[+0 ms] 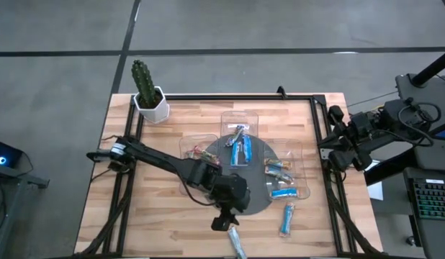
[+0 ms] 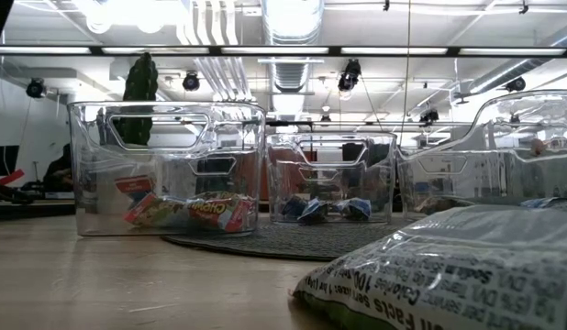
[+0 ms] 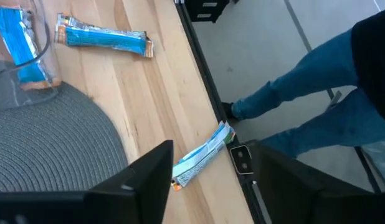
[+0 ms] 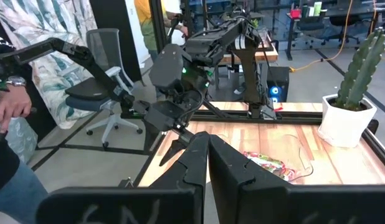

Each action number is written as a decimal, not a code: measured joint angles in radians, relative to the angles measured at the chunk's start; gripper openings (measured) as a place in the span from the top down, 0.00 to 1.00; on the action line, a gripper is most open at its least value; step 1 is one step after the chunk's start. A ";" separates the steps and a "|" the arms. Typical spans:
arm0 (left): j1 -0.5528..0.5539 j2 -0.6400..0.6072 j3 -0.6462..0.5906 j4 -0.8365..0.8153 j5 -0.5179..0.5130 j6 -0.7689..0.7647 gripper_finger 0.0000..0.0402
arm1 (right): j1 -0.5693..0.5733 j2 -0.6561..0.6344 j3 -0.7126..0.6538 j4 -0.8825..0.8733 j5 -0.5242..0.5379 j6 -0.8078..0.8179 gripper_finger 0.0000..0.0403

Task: Pick and place Granola Bars by type
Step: Put the yellow granola bar into the right transparent bin

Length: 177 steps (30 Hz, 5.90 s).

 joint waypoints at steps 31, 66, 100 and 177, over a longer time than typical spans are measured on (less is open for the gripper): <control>-0.086 -0.001 -0.299 0.200 -0.172 0.393 0.41 | 0.000 0.001 -0.001 0.000 0.031 0.011 0.98; -0.095 0.062 -0.594 0.687 -0.100 0.222 0.41 | 0.000 0.000 -0.002 -0.060 0.033 0.054 0.98; -0.024 0.142 -0.539 0.630 0.092 0.003 0.41 | 0.000 0.002 -0.002 -0.082 0.032 0.068 0.98; -0.013 0.196 -0.538 0.706 0.224 -0.156 0.84 | 0.000 0.000 -0.002 -0.082 0.035 0.060 0.98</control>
